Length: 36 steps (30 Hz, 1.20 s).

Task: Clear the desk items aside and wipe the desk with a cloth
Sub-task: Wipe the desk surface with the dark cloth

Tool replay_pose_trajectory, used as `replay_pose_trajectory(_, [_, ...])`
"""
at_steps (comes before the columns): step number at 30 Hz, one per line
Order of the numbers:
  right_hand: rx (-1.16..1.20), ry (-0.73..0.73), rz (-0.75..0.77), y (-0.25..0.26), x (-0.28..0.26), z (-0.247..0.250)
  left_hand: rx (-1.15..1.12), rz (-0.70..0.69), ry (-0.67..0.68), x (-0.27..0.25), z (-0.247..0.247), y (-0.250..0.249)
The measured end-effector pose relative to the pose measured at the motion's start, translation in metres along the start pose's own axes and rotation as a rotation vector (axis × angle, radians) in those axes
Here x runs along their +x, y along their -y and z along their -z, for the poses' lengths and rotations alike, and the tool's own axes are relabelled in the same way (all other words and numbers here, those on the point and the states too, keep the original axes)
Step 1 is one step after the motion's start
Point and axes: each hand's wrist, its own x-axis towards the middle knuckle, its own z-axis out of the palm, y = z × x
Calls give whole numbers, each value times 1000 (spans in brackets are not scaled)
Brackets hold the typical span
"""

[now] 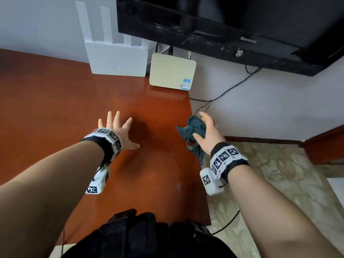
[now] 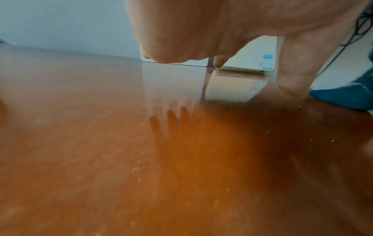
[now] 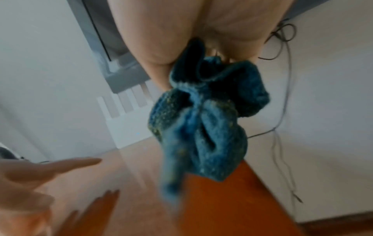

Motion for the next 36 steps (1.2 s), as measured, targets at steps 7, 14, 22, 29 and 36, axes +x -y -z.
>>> replay_pose_trajectory(7, [-467, 373, 228, 24, 15, -50, 43, 21, 14, 25, 1, 16])
replay_pose_trajectory(14, [-625, 423, 344, 35, 36, -84, 23, 25, 89, 59, 12, 34])
replay_pose_trajectory(22, [-571, 382, 511, 90, 114, -117, 54, 4, 127, 75, 9, 38])
replay_pose_trajectory(29, [-422, 95, -3, 28, 161, -73, 53, -9, 158, 77, 11, 41])
replay_pose_trajectory(36, [-187, -69, -257, -12, 136, -14, 66, -4, 158, 75, 14, 38])
